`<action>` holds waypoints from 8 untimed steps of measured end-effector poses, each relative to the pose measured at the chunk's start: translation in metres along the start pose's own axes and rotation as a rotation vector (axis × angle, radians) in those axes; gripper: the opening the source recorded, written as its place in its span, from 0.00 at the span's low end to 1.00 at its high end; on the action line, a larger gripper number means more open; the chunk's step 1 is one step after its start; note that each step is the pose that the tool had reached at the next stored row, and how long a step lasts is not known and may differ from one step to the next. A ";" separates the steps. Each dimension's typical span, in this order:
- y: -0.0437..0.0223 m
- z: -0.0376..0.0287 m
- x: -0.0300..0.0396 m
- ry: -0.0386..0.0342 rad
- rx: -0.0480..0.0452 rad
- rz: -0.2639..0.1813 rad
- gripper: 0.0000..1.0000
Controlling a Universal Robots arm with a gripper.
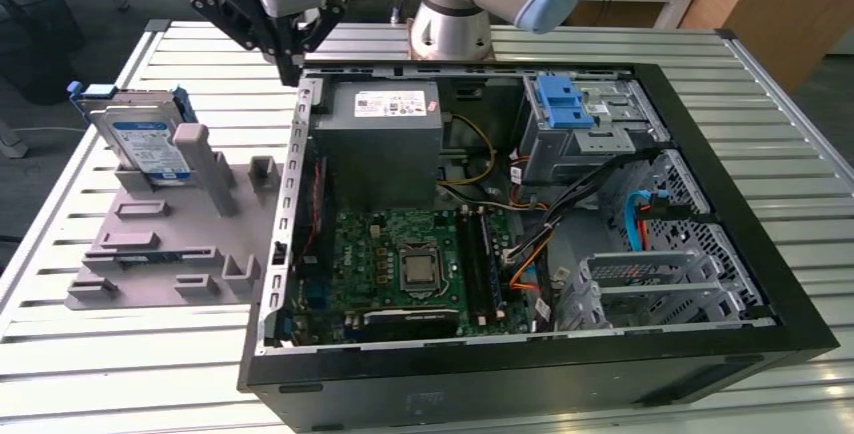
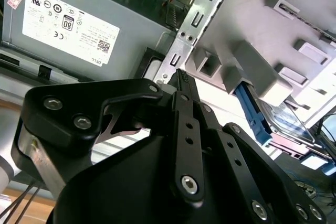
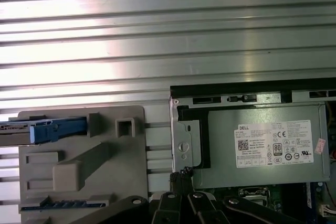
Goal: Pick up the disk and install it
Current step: 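Reach for the disk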
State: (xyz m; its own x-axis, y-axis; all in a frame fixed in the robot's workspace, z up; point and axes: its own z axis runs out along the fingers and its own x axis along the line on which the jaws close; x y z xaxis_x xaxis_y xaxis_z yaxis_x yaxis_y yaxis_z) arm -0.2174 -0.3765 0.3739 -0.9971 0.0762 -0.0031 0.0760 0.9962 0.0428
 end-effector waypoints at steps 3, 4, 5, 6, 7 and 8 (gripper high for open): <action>0.0001 0.0002 0.0031 0.0000 0.0000 0.000 0.11; 0.0001 0.0003 0.0042 0.0000 0.0000 0.000 0.11; 0.0002 0.0004 0.0053 0.0000 0.0000 0.000 0.11; 0.0002 0.0005 0.0064 0.0000 0.0000 0.000 0.11; 0.0002 0.0005 0.0075 0.0000 0.0000 0.000 0.11; 0.0001 0.0006 0.0087 0.0001 0.0000 0.000 0.11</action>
State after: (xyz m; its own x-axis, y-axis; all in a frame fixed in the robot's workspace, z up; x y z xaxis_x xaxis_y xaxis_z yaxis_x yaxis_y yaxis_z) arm -0.2260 -0.3757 0.3733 -0.9971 0.0762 -0.0031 0.0760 0.9962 0.0427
